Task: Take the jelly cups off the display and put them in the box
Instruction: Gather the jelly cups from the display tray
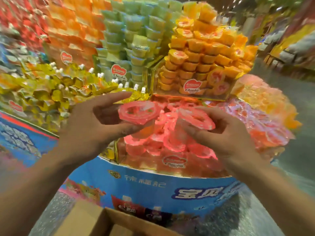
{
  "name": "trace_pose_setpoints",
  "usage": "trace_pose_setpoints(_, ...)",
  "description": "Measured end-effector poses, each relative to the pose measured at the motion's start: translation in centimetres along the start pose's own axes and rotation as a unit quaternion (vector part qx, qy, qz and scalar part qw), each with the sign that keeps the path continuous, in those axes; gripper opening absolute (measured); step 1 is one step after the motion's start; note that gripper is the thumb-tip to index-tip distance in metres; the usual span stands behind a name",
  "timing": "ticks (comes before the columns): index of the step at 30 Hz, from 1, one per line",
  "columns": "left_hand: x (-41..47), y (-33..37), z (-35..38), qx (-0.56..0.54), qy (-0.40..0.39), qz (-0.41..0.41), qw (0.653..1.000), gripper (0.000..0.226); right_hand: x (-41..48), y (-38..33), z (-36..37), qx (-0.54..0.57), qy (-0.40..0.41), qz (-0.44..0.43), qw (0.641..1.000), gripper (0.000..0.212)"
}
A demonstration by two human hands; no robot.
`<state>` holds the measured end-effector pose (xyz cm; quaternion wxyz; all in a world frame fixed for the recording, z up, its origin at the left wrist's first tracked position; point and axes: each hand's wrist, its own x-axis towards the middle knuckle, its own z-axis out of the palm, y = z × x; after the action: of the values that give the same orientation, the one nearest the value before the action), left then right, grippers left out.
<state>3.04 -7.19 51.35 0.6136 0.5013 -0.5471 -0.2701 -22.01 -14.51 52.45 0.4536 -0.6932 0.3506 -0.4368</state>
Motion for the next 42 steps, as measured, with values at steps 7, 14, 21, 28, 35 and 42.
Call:
trace_pose_setpoints(7,7.8,5.2,1.9,0.021,-0.027,-0.056,0.998,0.084,7.2,-5.1,-3.3,-0.062,0.037,0.070,0.995,0.043)
trace_pose_setpoints(14,13.1,2.1,5.2,0.051,0.022,-0.124,0.991,0.075,13.3,-1.8,-7.2,-0.168,0.005,0.071,0.983,0.047)
trace_pose_setpoints(21,16.2,-3.0,9.7,0.133,0.059,-0.151,0.978,0.046,18.3,6.7,-10.9,-0.249,-0.016,0.099,0.963,0.055)
trace_pose_setpoints(28,19.1,-7.5,12.3,0.169,0.004,-0.174,0.970,0.040,20.6,11.7,-11.3,-0.299,-0.086,0.162,0.937,0.061)
trace_pose_setpoints(35,20.4,-8.7,12.5,0.186,-0.015,-0.174,0.967,0.043,21.1,14.3,-10.6,-0.498,-0.147,0.074,0.852,0.074)
trace_pose_setpoints(42,20.5,-9.7,12.6,0.187,-0.049,-0.192,0.962,0.042,20.8,14.8,-10.7,-0.550,-0.135,0.064,0.822,0.075)
